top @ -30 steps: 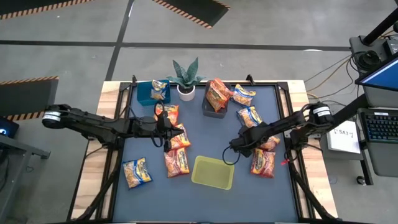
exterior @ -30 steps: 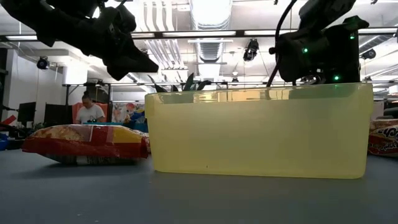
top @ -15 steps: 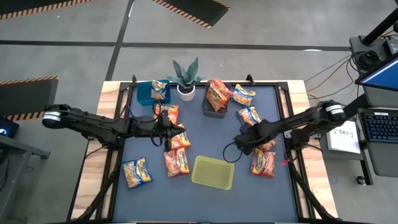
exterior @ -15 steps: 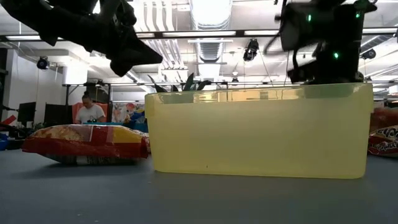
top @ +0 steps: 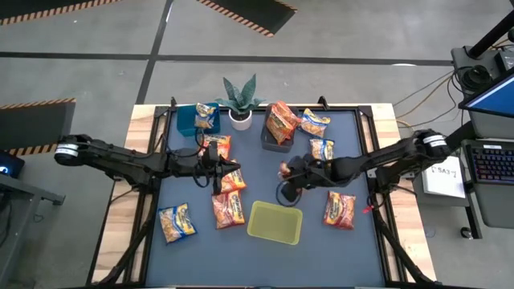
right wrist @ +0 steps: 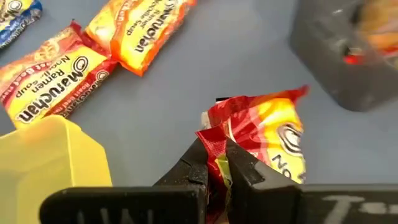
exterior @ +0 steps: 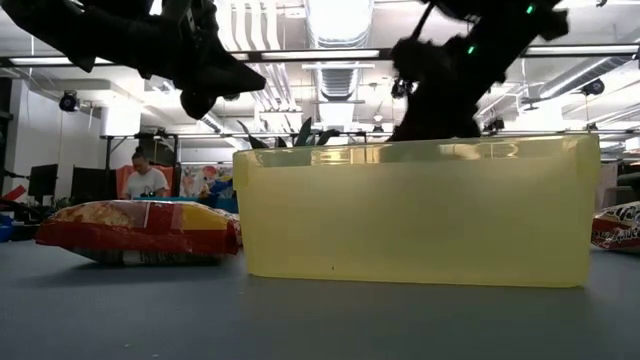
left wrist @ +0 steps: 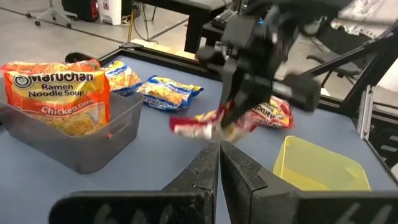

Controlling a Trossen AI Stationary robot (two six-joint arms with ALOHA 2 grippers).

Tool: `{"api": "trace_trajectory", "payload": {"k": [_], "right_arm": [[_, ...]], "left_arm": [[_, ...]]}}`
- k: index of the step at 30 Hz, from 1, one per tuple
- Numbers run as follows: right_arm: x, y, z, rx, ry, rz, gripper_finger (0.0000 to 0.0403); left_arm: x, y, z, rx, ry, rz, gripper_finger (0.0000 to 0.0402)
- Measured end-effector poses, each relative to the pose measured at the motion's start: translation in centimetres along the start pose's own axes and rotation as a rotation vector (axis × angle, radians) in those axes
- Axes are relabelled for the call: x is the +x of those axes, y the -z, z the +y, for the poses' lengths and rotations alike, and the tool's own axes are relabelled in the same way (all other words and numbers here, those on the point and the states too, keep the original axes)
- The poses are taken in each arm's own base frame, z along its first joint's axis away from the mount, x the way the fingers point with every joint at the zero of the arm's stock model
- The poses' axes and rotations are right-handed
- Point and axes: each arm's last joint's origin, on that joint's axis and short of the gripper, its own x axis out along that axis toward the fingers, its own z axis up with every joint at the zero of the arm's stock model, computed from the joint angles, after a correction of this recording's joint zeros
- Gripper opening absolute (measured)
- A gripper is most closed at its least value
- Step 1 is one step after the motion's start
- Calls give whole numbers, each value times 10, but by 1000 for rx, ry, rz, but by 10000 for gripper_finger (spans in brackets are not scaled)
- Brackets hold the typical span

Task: Sort Maruchan noodles
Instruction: Put the red bag into the yellow bin

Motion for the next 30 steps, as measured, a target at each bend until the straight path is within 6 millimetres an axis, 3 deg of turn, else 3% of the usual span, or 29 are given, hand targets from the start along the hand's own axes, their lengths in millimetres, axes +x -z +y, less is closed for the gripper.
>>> {"api": "trace_trajectory", "payload": {"k": [9,15,22,30], "right_arm": [[41,14,9,-28,22,-32,16],[46,16,8,1,28,-24,83],[18,1,7,17,-27,-48,171],[-33,-3,-8,109,-46,15,197]], "left_arm": [[0,-1,0,-60,3,-7,0],[0,-2,-1,-70,6,-19,0],[0,-2,-1,-104,9,-26,0],[16,4,-4,-114,30,-61,0]]}}
